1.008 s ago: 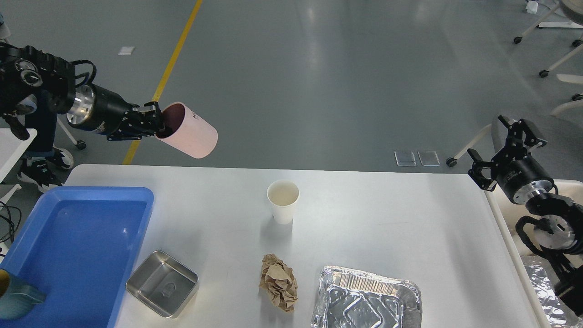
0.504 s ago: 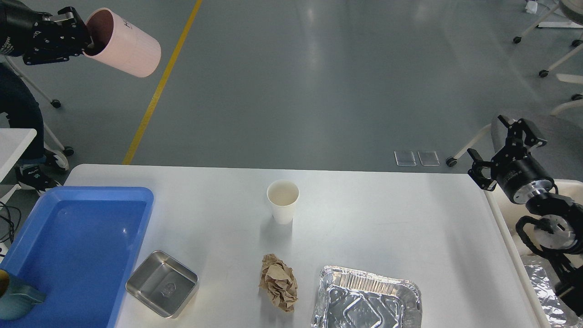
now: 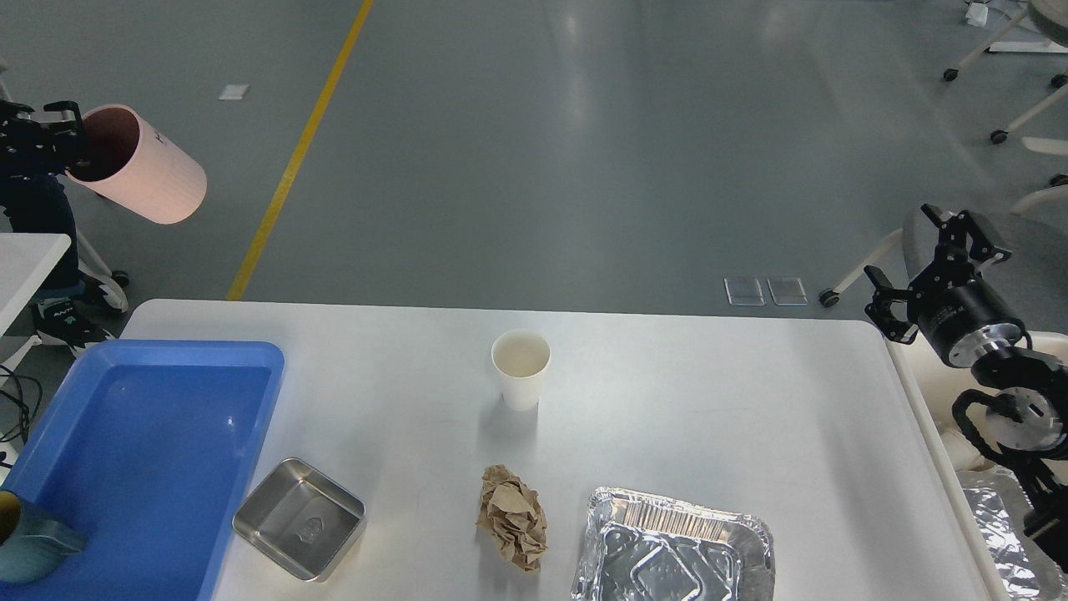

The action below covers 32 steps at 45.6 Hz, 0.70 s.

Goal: Tidy desktop
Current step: 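Lift the pink mug with the left gripper and swing it up, then lower the pink mug into the blue bin and release it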

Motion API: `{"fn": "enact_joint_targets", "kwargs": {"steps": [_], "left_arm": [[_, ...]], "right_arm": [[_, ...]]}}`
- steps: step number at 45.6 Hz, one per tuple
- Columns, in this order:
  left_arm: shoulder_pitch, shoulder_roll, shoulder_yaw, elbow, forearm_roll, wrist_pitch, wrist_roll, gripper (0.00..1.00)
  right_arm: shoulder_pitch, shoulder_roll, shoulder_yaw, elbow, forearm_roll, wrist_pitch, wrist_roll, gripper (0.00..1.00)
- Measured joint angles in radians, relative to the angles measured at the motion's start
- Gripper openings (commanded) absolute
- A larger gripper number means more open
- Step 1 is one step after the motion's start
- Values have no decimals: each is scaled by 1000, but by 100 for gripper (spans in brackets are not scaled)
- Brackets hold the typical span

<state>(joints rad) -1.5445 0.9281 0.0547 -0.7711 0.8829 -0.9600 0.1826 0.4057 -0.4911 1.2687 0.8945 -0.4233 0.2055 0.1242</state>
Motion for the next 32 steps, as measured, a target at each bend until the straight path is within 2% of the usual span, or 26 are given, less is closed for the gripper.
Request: {"fn": "enact_joint_targets", "kwargs": {"steps": [9, 21, 32], "left_arm": [[93, 21, 86, -102, 51, 0, 1, 0], [214, 19, 93, -278, 123, 0, 5, 0], [296, 45, 94, -340, 189, 0, 7, 0]], "right_arm": [[18, 2, -3, -1, -2, 0, 0, 100], [30, -1, -8, -3, -2, -1, -1, 100], [29, -1, -8, -3, -3, -1, -1, 100]]}}
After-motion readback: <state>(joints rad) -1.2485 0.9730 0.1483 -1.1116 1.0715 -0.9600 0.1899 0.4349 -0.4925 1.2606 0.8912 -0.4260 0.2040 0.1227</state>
